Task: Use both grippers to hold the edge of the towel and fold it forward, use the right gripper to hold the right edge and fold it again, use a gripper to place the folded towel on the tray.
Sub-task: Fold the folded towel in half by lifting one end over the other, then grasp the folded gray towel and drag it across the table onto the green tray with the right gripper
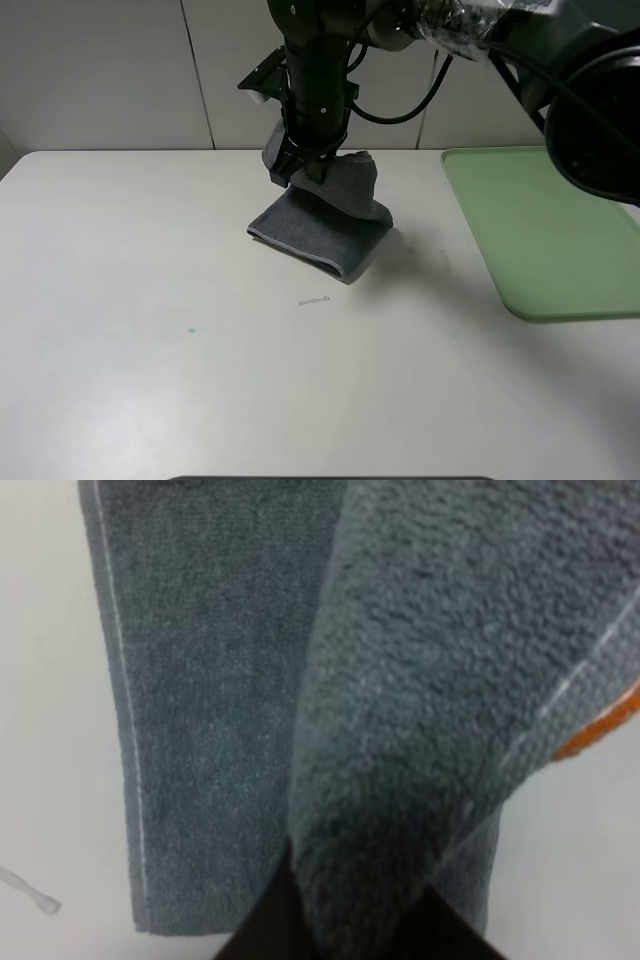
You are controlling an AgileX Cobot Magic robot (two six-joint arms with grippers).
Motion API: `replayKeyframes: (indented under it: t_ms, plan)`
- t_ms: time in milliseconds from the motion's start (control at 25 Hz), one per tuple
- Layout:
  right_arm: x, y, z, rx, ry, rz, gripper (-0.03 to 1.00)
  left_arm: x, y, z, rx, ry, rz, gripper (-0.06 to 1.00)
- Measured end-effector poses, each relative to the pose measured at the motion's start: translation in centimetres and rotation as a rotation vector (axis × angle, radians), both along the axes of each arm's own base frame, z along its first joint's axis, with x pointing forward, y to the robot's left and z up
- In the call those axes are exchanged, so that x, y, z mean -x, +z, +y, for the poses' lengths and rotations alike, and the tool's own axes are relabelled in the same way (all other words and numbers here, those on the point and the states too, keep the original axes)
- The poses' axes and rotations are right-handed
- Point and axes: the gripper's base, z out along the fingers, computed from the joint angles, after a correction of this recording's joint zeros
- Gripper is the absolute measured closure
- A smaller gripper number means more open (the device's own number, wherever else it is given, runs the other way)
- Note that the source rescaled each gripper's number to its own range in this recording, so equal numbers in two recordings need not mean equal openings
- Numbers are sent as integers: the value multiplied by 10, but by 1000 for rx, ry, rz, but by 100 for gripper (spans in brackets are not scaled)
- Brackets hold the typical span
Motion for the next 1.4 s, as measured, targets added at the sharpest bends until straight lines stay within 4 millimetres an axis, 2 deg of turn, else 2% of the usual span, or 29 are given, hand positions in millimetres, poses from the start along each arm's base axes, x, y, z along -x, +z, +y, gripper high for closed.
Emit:
replayKeyframes:
  t_ms: [440,480,520,600,640,760,960,1400]
  plan:
    - [2,0,2,-13,26,17,87,0,0,0,0,0,0,0]
    - [2,0,2,-15,26,18,80,0,0,0,0,0,0,0]
    - [2,0,2,-17,21,20,69,0,0,0,0,0,0,0]
    - [2,0,2,-25,5,23,29,0,0,0,0,0,0,0]
    - [2,0,2,-28,-6,24,15,0,0,0,0,0,0,0]
    - [2,0,2,-33,-24,25,1,0,0,0,0,0,0,0]
    - [2,0,2,-34,-27,25,-3,0,0,0,0,0,0,0]
    - [3,-1,3,-29,20,30,-3,0,0,0,0,0,0,0]
